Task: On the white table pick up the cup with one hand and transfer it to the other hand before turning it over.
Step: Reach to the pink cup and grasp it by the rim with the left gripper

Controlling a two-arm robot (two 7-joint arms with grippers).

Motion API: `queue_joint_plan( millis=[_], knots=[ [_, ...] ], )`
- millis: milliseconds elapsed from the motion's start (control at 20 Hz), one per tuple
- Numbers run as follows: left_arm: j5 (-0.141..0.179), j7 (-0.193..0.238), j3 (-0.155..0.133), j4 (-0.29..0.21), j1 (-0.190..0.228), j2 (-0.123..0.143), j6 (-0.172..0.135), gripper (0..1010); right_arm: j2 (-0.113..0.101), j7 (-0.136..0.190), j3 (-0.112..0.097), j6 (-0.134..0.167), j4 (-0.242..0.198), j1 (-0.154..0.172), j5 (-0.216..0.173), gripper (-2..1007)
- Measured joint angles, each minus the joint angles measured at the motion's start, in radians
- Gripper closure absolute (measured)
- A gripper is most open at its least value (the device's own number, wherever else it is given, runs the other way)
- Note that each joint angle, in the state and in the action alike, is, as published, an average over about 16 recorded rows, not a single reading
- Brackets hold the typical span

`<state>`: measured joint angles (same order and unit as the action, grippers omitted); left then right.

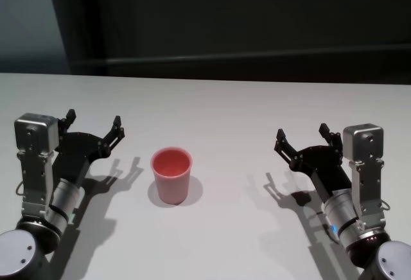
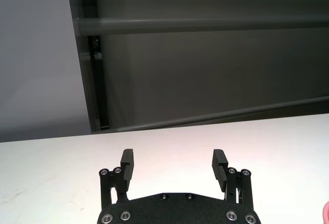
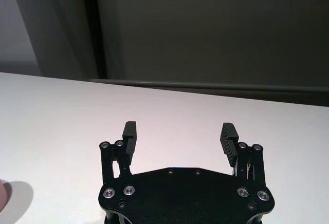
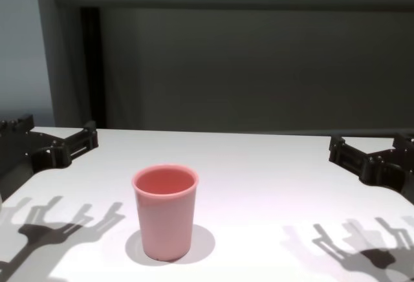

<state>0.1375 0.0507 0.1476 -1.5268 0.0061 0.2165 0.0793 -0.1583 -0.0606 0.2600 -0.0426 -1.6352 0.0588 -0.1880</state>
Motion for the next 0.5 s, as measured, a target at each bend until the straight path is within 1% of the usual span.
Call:
queue_joint_plan(
  millis=[500],
  knots=[
    [0.000, 0.000, 0.000, 0.000, 0.000, 0.000, 0.000, 7, 0.000, 0.000, 0.000, 0.000, 0.000, 0.000, 0.000, 3]
  ],
)
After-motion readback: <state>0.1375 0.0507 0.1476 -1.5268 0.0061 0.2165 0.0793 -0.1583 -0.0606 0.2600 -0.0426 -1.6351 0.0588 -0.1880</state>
